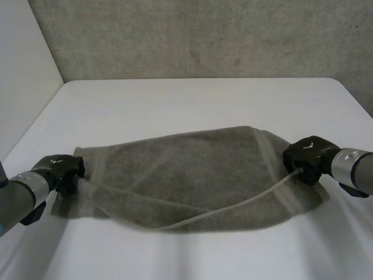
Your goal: Fold the towel.
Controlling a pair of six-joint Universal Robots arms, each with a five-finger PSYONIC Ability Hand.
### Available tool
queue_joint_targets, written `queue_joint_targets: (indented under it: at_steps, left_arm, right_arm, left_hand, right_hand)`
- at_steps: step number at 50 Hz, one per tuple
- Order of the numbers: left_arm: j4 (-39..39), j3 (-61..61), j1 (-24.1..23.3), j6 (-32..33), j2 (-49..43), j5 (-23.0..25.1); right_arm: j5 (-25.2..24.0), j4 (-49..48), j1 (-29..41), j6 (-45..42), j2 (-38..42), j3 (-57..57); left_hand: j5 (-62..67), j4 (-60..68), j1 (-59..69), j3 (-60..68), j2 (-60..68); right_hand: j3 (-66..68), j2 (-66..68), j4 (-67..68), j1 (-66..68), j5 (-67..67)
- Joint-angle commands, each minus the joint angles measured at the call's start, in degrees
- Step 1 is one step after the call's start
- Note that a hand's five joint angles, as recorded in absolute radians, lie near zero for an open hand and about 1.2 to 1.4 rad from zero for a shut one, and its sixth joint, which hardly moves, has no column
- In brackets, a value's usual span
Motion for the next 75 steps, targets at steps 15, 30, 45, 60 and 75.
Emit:
queue_joint_targets:
  at_steps: [15, 30, 45, 60, 75]
  left_arm:
    - [-0.1, -2.9, -0.6, -1.8, 1.7, -0.8]
    - [-0.1, -4.5, 0.4, -1.8, 2.7, -0.7]
    - [0.0, -5.0, 0.5, -1.8, 2.8, -0.7]
    - [0.0, -5.6, 0.9, -1.7, 3.1, -0.7]
    - [0.0, -6.6, 1.6, -1.7, 3.4, -0.7]
  right_arm:
    - [0.4, 3.7, -0.3, -0.5, -0.2, 0.8]
    - [0.3, 5.3, -0.4, -1.0, 0.4, 2.3]
    - [0.5, 5.6, -0.4, -1.2, 0.7, 2.8]
    - [0.1, 3.9, -2.2, -1.3, -3.5, 8.9]
    - [-0.7, 1.7, -6.5, -1.4, -8.1, 12.4]
  left_hand:
    - [11.2, 10.3, 12.9, 10.4, 10.2]
    - [11.2, 10.3, 12.9, 10.4, 10.2]
    - [11.2, 10.3, 12.9, 10.4, 10.2]
    - [11.2, 10.3, 12.9, 10.4, 10.2]
    - [11.2, 10.3, 12.9, 10.4, 10.2]
  right_hand:
    - [-38.4, -38.2, -38.7, -49.0, -37.0]
    - [-20.6, -20.4, -20.8, -31.2, -19.2]
    - [-28.3, -28.1, -28.6, -38.9, -27.0]
    - [-28.0, -27.7, -28.2, -38.6, -26.6]
    - [-44.1, -43.9, -44.4, -54.7, -42.7]
